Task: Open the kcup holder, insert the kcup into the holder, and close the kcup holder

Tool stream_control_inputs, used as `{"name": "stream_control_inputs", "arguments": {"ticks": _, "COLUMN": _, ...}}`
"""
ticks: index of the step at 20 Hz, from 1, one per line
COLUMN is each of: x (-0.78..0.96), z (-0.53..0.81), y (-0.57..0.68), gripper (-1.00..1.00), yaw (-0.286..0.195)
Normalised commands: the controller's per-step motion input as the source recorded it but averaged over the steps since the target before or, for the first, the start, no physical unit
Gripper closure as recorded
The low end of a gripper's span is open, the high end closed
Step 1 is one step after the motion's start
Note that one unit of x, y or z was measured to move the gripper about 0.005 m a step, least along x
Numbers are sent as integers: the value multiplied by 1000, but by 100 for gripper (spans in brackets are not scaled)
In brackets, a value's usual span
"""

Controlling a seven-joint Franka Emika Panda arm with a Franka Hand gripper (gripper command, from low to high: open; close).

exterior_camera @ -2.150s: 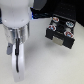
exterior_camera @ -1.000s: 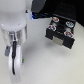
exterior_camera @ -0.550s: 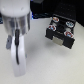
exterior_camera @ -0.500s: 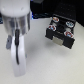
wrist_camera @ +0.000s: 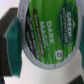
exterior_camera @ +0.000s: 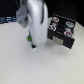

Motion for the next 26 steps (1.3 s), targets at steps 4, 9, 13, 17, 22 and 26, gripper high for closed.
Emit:
{"name": "stream_control_inputs", "arguments": {"ticks": 4, "x": 9, "z": 500, "y": 619, "gripper": 100, "yaw": 52}}
{"name": "stream_control_inputs", "arguments": {"ticks": 9, "x": -43, "z": 403, "y": 637, "gripper": 100, "yaw": 41}}
{"name": "stream_control_inputs", "arguments": {"ticks": 13, "x": -20, "z": 367, "y": 652, "gripper": 100, "yaw": 25}}
{"name": "stream_control_inputs", "arguments": {"ticks": 17, "x": -102, "z": 253, "y": 632, "gripper": 100, "yaw": 44}}
{"name": "stream_control_inputs", "arguments": {"ticks": 22, "x": -119, "z": 100, "y": 581, "gripper": 100, "yaw": 63}}
{"name": "stream_control_inputs", "arguments": {"ticks": 26, "x": -80, "z": 16, "y": 575, "gripper": 100, "yaw": 69}}
